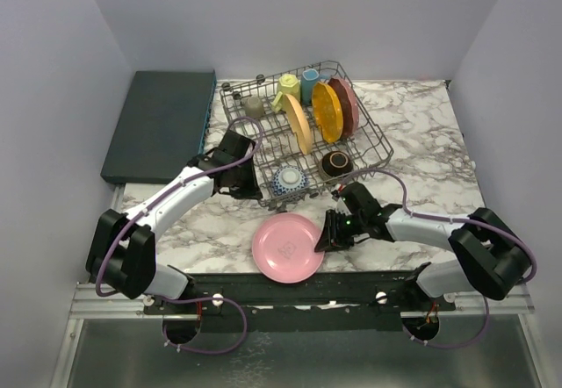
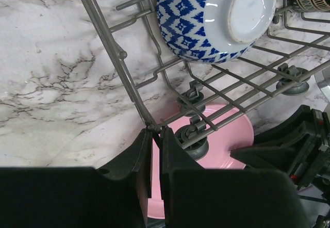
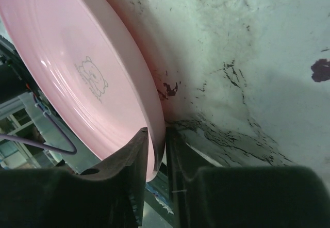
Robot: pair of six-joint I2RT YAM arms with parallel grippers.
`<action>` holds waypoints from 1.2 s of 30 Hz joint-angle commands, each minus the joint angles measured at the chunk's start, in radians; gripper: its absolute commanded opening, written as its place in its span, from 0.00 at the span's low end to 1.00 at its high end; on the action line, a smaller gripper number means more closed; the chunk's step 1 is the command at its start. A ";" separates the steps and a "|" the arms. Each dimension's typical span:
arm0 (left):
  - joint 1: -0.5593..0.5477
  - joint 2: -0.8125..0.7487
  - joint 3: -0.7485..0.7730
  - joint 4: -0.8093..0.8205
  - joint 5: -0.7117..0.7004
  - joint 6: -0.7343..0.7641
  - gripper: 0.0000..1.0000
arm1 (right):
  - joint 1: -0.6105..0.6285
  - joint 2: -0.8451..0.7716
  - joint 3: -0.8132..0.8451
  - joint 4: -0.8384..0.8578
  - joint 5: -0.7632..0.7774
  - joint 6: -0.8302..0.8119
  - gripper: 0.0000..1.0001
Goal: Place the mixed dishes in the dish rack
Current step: Pick up the plate from the corner of the board.
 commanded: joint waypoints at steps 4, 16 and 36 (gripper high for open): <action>-0.063 0.069 0.019 0.097 0.014 -0.005 0.00 | -0.001 0.012 -0.031 -0.013 0.014 -0.006 0.12; -0.119 0.125 0.055 0.114 0.005 -0.018 0.00 | -0.001 -0.100 -0.021 -0.193 0.042 -0.104 0.01; -0.133 0.130 0.074 0.113 0.002 -0.010 0.31 | -0.001 -0.156 0.047 -0.304 0.062 -0.143 0.01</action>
